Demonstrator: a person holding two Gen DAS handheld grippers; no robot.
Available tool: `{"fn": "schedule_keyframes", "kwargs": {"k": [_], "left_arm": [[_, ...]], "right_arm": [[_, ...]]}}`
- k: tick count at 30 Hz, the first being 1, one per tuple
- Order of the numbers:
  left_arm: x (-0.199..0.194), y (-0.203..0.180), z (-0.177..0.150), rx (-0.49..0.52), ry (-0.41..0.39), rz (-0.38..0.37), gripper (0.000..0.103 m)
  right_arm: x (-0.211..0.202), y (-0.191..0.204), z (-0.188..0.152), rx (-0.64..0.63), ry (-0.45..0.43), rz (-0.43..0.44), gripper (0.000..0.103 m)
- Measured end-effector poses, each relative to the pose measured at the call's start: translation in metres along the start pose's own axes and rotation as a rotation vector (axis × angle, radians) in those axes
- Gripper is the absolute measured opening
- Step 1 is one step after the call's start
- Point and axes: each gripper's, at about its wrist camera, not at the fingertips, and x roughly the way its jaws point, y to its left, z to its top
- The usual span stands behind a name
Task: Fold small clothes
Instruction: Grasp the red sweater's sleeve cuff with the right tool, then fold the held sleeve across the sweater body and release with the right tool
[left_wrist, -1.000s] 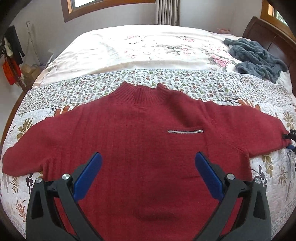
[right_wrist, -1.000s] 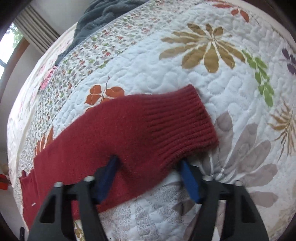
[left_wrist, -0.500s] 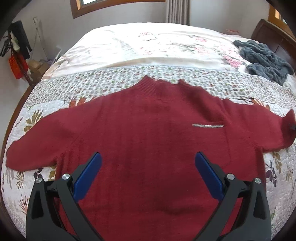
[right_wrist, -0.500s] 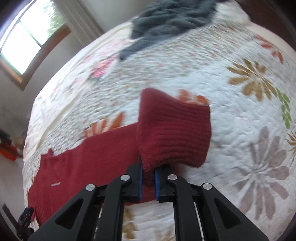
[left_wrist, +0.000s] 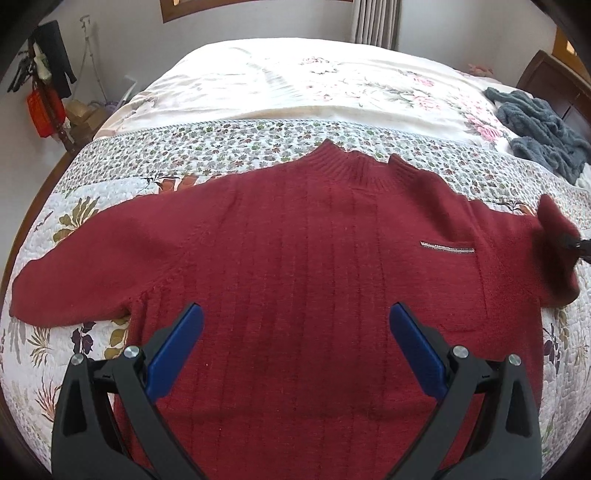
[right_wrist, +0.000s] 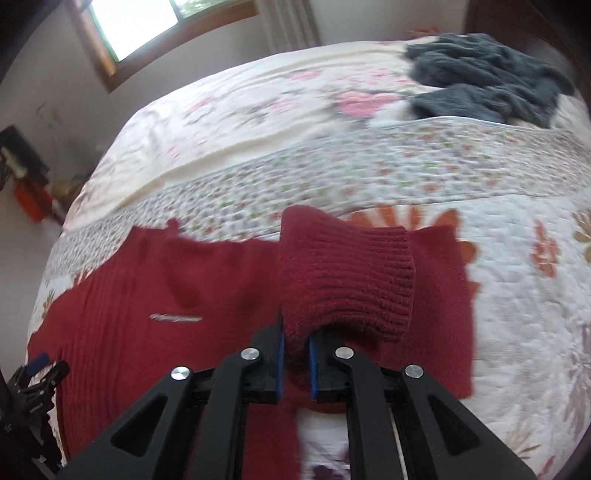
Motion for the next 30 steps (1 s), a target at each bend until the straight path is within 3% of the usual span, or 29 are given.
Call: {"fn": "schedule_keyframes", "kwargs": {"k": [4, 9, 14, 15, 20, 24, 30], "left_arm": [[0.001, 0.0, 0.001, -0.005, 0.003, -0.013, 0.1], [0.001, -0.009, 0.004, 0.004, 0.007, -0.033, 0.1], [0.0, -0.022, 0.008, 0.02, 0.002, -0.049, 0.1], [0.0, -0.026, 0.009, 0.025, 0.001, -0.053, 0.1], [0.002, -0.06, 0.018, 0.058, 0.011, -0.108, 0.1], [0.012, -0.108, 0.025, 0.099, 0.064, -0.231, 0.1], [0.052, -0.184, 0.023, 0.119, 0.208, -0.326, 0.099]], "right_arm": [[0.021, 0.036, -0.011, -0.064, 0.038, 0.045, 0.009], [0.052, 0.054, -0.026, -0.107, 0.11, 0.031, 0.01], [0.059, 0.051, -0.041, -0.118, 0.179, 0.088, 0.021], [0.056, 0.05, -0.045, -0.126, 0.189, 0.109, 0.027], [0.022, 0.022, -0.062, -0.087, 0.159, 0.176, 0.029], [-0.004, -0.023, -0.074, -0.002, 0.124, 0.127, 0.031], [-0.027, -0.072, -0.088, 0.066, 0.087, 0.069, 0.031]]}}
